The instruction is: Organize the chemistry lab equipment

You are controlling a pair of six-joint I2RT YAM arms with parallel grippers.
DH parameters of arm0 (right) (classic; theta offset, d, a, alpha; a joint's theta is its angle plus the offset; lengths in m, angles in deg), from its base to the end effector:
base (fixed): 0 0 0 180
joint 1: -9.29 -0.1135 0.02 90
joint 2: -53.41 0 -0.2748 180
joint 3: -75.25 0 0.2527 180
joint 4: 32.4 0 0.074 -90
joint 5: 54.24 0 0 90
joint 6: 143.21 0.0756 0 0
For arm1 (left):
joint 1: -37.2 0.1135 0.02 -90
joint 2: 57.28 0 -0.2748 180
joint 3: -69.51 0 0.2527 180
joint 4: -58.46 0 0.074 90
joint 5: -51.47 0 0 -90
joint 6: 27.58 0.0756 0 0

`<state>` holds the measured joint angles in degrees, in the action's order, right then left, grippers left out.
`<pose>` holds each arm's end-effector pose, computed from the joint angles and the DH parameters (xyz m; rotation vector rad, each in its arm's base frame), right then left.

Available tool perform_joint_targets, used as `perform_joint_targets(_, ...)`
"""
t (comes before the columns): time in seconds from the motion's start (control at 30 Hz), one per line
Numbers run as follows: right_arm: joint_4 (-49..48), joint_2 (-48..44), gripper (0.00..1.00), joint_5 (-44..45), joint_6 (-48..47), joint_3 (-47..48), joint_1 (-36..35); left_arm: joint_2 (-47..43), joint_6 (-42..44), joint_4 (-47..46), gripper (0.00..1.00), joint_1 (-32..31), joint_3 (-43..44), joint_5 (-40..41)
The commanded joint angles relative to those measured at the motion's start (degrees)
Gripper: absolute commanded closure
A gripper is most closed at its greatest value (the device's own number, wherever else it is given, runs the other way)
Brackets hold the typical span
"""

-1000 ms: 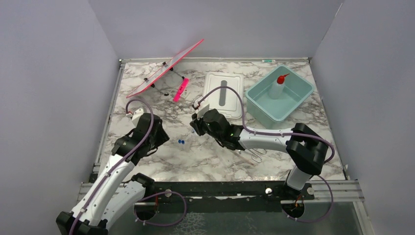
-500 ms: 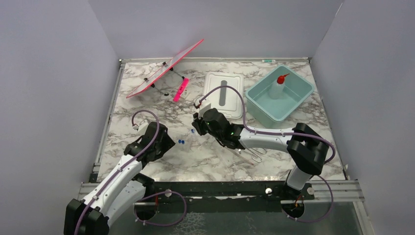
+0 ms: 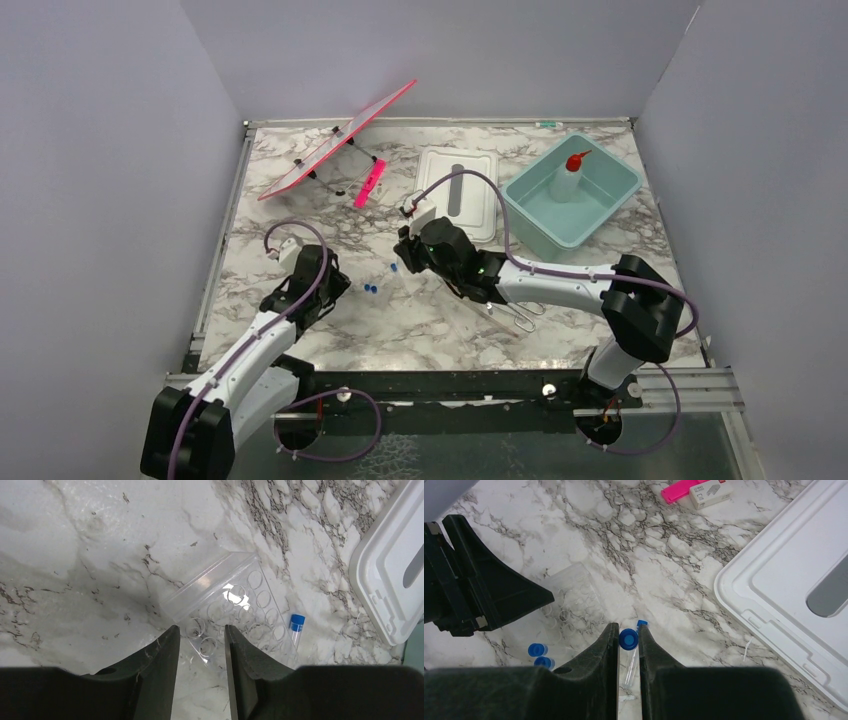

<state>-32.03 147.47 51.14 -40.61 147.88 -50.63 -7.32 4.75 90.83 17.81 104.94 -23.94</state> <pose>0.2234 0.3457 0.2407 -0.6266 1.8795 0.5752 0.1840 -0.0446 0.1530 -0.8940 2.2089 -0.3471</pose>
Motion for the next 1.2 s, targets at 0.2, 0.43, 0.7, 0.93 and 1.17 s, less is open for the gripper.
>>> perform_joint_targets(0.2,0.2,-2.4,0.84,-4.0,-1.0,-0.6,0.1,2.6,5.3,-11.4,0.63,4.2,-0.2,-4.8)
perform_joint_targets(0.43,-5.7,-2.4,0.84,-18.5,-8.7,-3.9,0.1,8.6,9.9,-17.5,0.68,6.4,1.7,-10.4)
perform_joint_targets(0.7,-12.8,-2.5,0.83,-27.4,-18.6,-7.2,0.1,11.7,11.2,-20.0,0.70,6.6,3.4,-13.3)
perform_joint_targets(0.93,-15.0,-0.2,0.82,-29.6,-21.2,-6.8,-0.3,7.4,11.4,-11.2,0.60,6.6,5.3,-10.2)
perform_joint_targets(1.17,-15.8,3.0,0.83,-29.9,-22.0,-6.8,-0.6,1.9,11.4,-1.6,0.58,6.7,6.8,-7.0)
